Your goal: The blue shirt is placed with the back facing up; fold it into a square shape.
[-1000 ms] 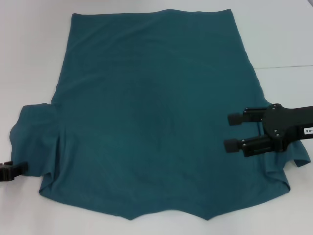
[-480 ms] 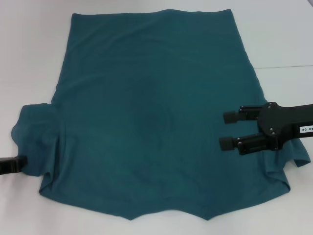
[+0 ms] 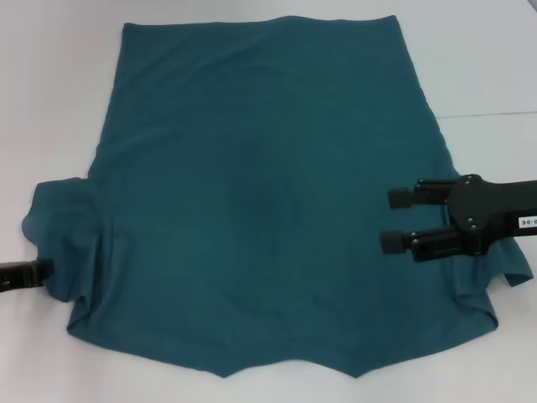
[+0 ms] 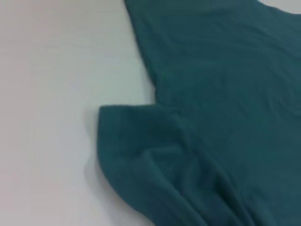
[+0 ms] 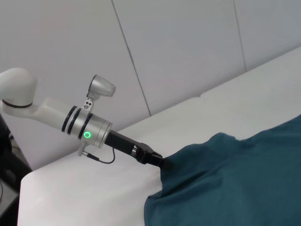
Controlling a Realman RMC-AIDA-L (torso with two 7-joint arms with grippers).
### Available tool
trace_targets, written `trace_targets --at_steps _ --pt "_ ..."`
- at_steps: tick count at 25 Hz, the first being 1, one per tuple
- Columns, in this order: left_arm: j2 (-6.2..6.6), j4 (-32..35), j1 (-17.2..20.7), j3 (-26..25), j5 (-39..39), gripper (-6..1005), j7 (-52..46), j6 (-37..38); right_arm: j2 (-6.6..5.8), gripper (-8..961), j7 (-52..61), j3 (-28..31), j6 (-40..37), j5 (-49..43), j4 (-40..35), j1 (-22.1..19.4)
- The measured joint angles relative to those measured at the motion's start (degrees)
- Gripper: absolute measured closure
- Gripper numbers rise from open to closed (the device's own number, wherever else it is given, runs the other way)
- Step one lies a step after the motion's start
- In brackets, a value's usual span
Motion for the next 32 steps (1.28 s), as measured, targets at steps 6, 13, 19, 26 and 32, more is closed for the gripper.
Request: trace_targets --at_steps 6,13,19,26,32 --pt "-0.08 4.7 -0.5 2.5 0.0 980 -4.5 3.0 0.35 11 -0.4 1.5 -0.3 1.0 0.0 -0.9" --pt "-0.01 12.2 -1.7 7.3 0.0 976 -10.4 6.7 0.56 12 -0.5 1.4 -1.4 5.2 0.0 -2.9" --pt "-0.11 13.3 -5.0 11.6 0.0 972 -12.3 8.1 0.69 12 -0.5 1.5 -1.8 5.8 0.2 -3.1" --pt "-0.17 9.5 -10.0 22.9 0.0 967 -15.1 3.4 0.99 12 -1.2 1.5 -1.7 5.9 0.4 -3.1" --pt "-0.21 4.9 -12.0 30.7 0.7 963 -15.4 -1.1 1.08 11 -1.7 1.5 -1.3 5.9 0.5 -3.1"
